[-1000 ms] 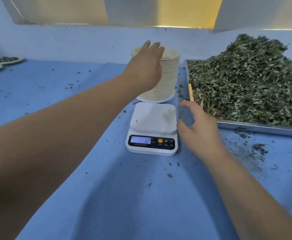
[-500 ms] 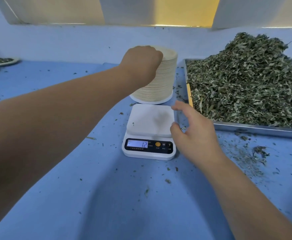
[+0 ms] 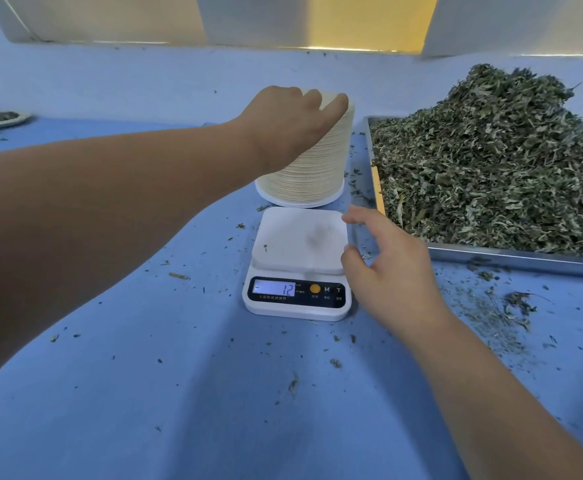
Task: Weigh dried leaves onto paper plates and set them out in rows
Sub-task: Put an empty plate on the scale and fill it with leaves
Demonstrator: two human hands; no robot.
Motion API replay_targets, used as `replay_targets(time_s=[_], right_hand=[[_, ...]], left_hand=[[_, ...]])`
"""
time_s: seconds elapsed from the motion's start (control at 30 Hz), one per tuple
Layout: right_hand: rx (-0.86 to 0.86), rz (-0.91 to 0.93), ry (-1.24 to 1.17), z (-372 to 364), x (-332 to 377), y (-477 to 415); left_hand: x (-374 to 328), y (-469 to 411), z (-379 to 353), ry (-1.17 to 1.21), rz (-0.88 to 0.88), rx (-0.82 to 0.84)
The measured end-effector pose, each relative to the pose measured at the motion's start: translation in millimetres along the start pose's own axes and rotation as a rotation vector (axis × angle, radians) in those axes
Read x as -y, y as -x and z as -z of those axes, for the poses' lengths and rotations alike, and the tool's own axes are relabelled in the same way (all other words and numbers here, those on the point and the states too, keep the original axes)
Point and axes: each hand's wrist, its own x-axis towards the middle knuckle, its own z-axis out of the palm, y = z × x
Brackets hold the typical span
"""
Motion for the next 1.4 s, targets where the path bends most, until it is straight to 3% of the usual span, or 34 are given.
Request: replay_targets(time_s=[0.23,0.43,0.53,0.6,0.73,0.83,0.9,1.1,1.27,1.4], right_hand=[[0.000,-0.001,-0.006,1,-1,0],[-0.013,0.002,-0.012,0,-2,0],[-0.029,-0.040,-0.015,2,-4,-2],[-0.042,-0.086,-0.092,2,-5,-2],[-0.156,-0.248,-0.511,2,-1,-11],[-0.198,-0.421,-0.850,9,0,-20],[-0.135,-0.495,-0.952,11,-3,-21],[-0.002,-0.468,-0.790,-2,-4,-17],[0.049,-0.504,-0.853,-5,-1,-14],[0.023,-0.499,-0.820,-8,-5,-15]], left_hand=[[3,-4,-6,0.237,0.304,-0.102],[17,-7,-7,0.650,0.682,-0.368],[3,10,-7,0.952,0.775,-0.595],[-9,26,-6,1.152,0.831,-0.727],[-40,66,-2,1.454,0.819,-0.789],[-62,104,-5,1.510,0.801,-0.753],[-69,128,-12,1.470,0.782,-0.672],[-72,155,-31,1.456,0.781,-0.545],[-62,158,-41,1.714,0.872,-0.378],[-61,158,-49,1.767,0.940,-0.301]])
